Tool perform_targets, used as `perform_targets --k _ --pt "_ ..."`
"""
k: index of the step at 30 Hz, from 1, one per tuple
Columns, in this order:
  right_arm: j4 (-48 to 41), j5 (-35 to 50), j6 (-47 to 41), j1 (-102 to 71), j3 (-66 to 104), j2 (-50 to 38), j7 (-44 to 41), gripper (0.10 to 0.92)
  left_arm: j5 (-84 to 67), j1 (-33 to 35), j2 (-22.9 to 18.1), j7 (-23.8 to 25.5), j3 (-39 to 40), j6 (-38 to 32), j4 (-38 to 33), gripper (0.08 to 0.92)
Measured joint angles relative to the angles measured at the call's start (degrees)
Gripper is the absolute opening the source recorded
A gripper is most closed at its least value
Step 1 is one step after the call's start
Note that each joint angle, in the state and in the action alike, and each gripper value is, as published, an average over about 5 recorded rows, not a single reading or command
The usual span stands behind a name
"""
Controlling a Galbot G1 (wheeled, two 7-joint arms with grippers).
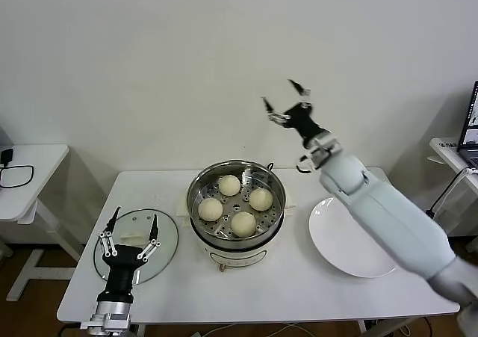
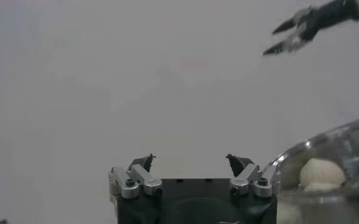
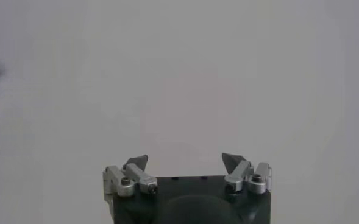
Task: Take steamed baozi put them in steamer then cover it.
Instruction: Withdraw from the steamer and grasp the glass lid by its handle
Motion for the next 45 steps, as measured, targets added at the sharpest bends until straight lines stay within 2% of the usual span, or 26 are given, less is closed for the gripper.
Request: perform_targets --k 9,20,33,45 --pt "3.4 -2.0 2.8 -18.9 17.2 3.2 1.6 0.823 18.8 -1.5 2.5 -2.8 -2.3 1.6 8.1 0.823" --pt "8.1 -3.5 4.7 -34.5 27.9 6.8 1.1 0.823 36.0 -3.9 4.9 -4.4 -3.3 3.8 17.5 0.823" --pt "9.3 -4.6 5.7 -42.3 32.1 9.1 -0.2 0.823 45.2 -8.1 4.8 -5.7 -3.0 5.8 26.0 0.823" --pt "8.7 -5.3 6.2 -44.4 33.2 10.1 -1.0 0.823 48.1 -12.4 5.2 -5.9 -2.4 7.2 29.7 0.823"
